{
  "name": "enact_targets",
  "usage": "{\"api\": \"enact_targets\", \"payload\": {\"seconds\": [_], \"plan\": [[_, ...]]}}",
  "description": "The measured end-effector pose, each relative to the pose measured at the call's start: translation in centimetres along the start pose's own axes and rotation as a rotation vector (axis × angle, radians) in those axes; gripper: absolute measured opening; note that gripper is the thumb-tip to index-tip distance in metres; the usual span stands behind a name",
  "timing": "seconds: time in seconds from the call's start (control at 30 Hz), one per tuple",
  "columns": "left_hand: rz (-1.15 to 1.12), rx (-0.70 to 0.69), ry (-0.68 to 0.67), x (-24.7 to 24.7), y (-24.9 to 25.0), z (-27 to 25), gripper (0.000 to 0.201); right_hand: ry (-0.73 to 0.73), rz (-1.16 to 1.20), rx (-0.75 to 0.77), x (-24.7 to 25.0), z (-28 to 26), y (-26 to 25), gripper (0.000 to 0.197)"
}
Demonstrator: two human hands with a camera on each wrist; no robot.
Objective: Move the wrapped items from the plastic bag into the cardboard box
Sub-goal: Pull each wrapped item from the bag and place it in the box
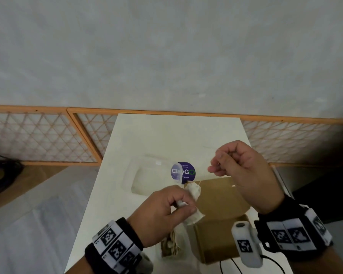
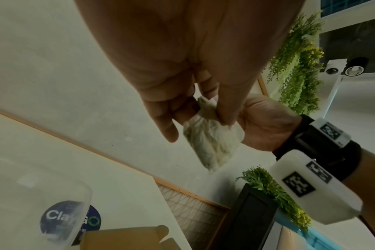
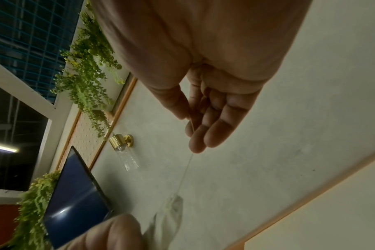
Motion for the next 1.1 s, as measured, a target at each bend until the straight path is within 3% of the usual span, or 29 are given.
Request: {"api": "enact_targets", "payload": {"seconds": [0.07, 0.2, 0.27, 0.33, 0.4, 0.47, 0.53, 0.6, 0.73, 0.83, 0.9, 1.1], "plan": [[0.010, -0.005, 0.027, 0.5, 0.2, 0.1, 0.003, 0.029, -0.041, -0.025, 0.8, -0.2, 0.9, 0.008], [0.057, 0.018, 0.081, 1.5, -0.2, 0.0, 0.005, 0.007, -0.312, -0.064, 1.3, -1.7, 1.6, 0.035], [0.079, 0.007, 0.089, 1.7, 0.0, -0.1, 0.005, -0.045, -0.339, -0.031, 0.0, -2.6, 1.0, 0.029], [0.092, -0.015, 0.097, 1.8, 0.3, -0.3, 0.005, -0.160, -0.307, -0.029, -2.3, -3.3, 1.1, 0.022], [0.092, -0.044, 0.110, 2.0, 0.8, -0.4, 0.005, -0.267, -0.204, -0.123, -4.6, -3.9, 2.4, 0.023], [0.079, -0.071, 0.124, 2.0, 1.2, -0.6, 0.004, -0.295, -0.020, -0.282, -6.1, -4.4, 3.7, 0.025], [0.050, -0.073, 0.139, 2.1, 1.4, -0.6, 0.004, -0.264, 0.115, -0.339, -6.6, -4.3, 4.0, 0.023], [0.034, -0.064, 0.157, 2.3, 1.4, -0.6, 0.004, -0.255, 0.089, -0.261, -6.4, -3.7, 3.2, 0.018], [0.000, -0.041, 0.143, 2.5, 1.2, -0.7, 0.005, -0.260, -0.112, 0.064, -5.6, -2.5, 0.2, 0.017], [-0.004, 0.007, 0.169, 2.8, 0.6, -1.1, 0.006, -0.344, -0.435, 0.255, -5.5, -2.7, -0.3, 0.021], [-0.017, 0.031, 0.197, 3.1, 0.1, -1.1, 0.008, -0.394, -0.541, 0.290, -5.6, -2.9, 0.3, 0.025], [-0.182, 0.043, 0.204, 3.6, 0.1, -0.4, 0.006, -0.389, -0.450, 0.255, -6.2, -3.5, 0.6, 0.019]]}}
Point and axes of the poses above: each hand's wrist, its own z-axis towards the middle knuckle, its own x-axis out of the back of the hand, y = z × x, the point moved 10 cm from there along z, towards the middle knuckle, and after that the axes turned 13 degrees about x, right-handed, at the moved point
